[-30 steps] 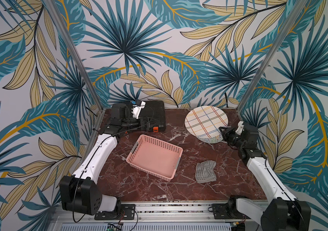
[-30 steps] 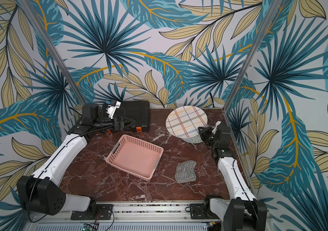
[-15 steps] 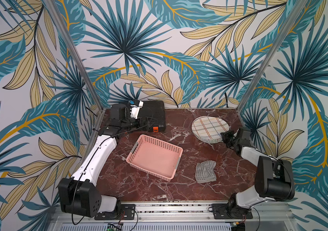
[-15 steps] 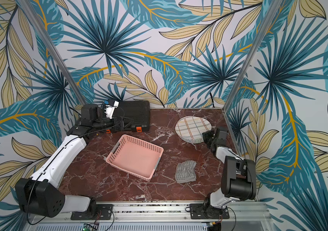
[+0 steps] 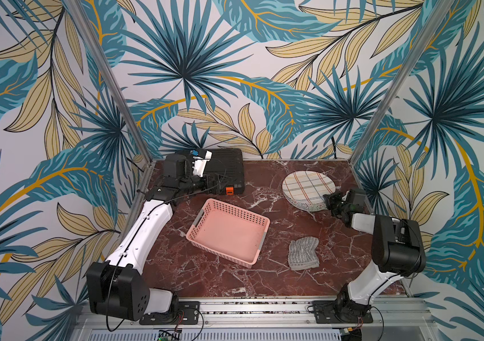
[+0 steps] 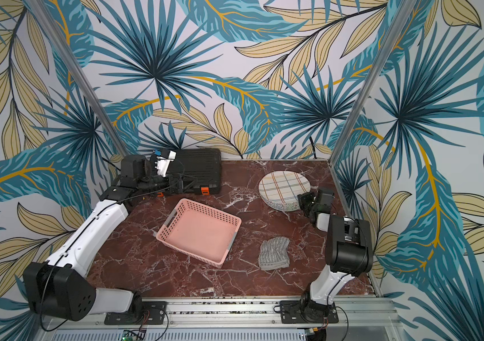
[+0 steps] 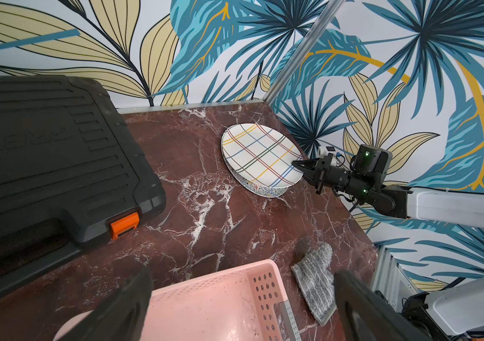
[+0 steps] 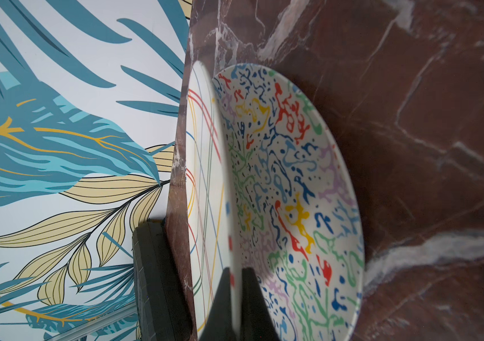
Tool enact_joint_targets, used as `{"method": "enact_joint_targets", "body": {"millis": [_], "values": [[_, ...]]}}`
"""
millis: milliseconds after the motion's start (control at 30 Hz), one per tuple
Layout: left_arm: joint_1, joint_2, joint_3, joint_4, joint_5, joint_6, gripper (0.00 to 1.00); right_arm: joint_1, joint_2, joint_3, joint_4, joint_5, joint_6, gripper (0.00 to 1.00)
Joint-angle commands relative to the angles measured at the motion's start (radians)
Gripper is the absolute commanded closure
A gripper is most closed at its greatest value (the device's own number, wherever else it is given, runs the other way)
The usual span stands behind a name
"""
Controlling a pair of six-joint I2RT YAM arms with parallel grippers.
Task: Wipe the wet plate dry
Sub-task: Place the plate on the plate.
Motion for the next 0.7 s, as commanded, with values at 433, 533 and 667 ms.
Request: {"method": "enact_joint_targets", "body": {"millis": [433, 533, 667], "values": [[0.006, -0.024, -0.026, 0.028, 0.013, 0.009, 0.00, -0.005, 0.003, 0.022, -0.149, 0.048, -0.122, 0.77], [0.006, -0.026, -0.026, 0.029, 0.011, 0.009, 0.00, -0.004, -0.002, 0.038, -0.196, 0.055, -0.142, 0.70], [0.007, -0.026, -0.025, 0.026, 0.011, 0.011, 0.00, -0.004, -0.006, 0.063, -0.265, 0.071, -0.171, 0.58]]}}
